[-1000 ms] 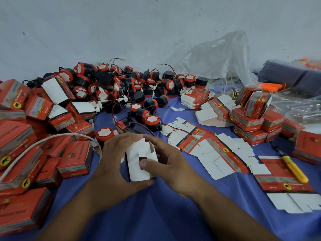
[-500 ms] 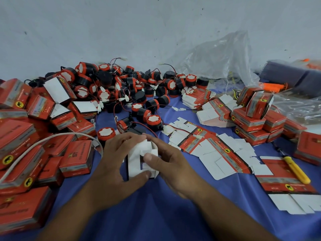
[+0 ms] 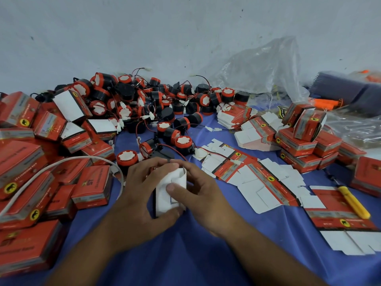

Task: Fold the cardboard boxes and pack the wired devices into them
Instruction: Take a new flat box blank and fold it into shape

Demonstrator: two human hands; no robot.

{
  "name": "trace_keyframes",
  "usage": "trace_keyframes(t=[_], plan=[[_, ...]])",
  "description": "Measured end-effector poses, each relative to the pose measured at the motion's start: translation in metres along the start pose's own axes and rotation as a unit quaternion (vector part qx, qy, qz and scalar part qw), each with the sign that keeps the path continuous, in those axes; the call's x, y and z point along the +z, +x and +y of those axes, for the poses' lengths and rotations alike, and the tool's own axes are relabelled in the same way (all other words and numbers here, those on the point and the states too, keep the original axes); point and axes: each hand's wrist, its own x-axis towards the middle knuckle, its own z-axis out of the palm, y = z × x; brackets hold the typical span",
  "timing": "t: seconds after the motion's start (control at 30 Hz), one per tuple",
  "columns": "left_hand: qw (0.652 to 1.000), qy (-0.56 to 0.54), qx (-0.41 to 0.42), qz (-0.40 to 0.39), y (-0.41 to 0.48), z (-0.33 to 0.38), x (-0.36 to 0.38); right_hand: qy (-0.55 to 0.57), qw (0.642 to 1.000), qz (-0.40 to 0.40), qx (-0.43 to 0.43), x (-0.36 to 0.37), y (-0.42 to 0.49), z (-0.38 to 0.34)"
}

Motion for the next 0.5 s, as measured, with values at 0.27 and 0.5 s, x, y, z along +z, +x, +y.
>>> trace_keyframes(t=[0.27,0.5], plan=[[0.999,0.045,0.028,0.002,0.0008,-0.0055,0.0028,0.011,1.0,-0.01,0.003,-0.0025,0.0013,0.0029],[0.996,0.073,0.052,0.026,0.0025,-0.009,0.0024,0.012,0.999,-0.038,0.006,-0.0034,0.0023,0.0034]])
